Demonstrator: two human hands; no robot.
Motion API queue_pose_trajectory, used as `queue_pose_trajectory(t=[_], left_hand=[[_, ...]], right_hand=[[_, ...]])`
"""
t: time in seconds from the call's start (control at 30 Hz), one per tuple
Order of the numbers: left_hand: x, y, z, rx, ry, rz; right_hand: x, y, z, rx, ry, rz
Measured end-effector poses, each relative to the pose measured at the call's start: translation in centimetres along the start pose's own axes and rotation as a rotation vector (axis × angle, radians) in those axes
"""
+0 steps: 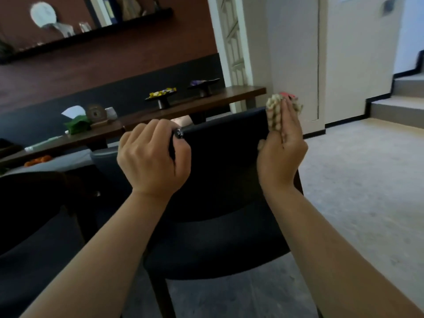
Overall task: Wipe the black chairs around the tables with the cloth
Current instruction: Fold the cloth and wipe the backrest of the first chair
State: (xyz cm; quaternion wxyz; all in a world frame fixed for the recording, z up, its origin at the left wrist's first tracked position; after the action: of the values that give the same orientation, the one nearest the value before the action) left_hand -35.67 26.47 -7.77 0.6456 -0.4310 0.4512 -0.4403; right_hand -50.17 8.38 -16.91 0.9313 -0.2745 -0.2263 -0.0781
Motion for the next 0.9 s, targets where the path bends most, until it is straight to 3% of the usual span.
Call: queue_pose_trajectory(t=[0.13, 0.23, 0.3, 0.43, 0.57, 0.63, 0.77, 0.9], left_hand=[[-0.2, 0.4, 0.1, 0.012, -0.003, -0.054], [-0.3, 0.4, 0.3, -0.007, -0.002, -0.072], [-0.3, 0.5, 0.3, -0.007, 0.006, -0.082], [-0.3, 0.6, 0.4, 0.006, -0.001, -0.076], [-0.4, 0.7, 0.4, 0.015, 0.009, -0.071], [-0.3, 0.8, 0.4, 0.004, 0.027, -0.073], [-0.3, 0.9, 0.6, -0.019, 0.054, -0.084], [-0.4, 0.8, 0.7, -0.012, 0.048, -0.091]], right_hand=[[-0.9, -1.0, -2.0, 0.272, -0.181, -0.154], [-0.9, 1.1, -2.9, 0.326, -0.146, -0.259], [0.5, 5.3, -1.8, 0.199, -0.024, -0.251], [5.1, 13.2, 0.0, -0.228, 0.165, 0.009], [3.8, 11.5, 0.1, -0.372, 0.207, 0.084], [1.8, 8.2, -0.9, -0.26, 0.224, 0.005], [-2.0, 0.2, -5.3, 0.274, 0.022, -0.145], [-2.8, -2.5, -8.3, 0.46, -0.055, -0.112]])
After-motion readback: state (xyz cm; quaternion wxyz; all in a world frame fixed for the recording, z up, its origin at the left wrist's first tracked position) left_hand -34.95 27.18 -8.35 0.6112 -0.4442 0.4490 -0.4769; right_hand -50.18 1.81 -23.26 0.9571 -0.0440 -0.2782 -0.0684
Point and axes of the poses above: each hand's wrist, its own y-axis away from the middle knuckle, its own x-axis out of the palm, z = x × y, the point moved 10 cm from there along -y, towards the middle knuckle, and after that the axes turned 4 degrees about x, right-handed, at the moved point
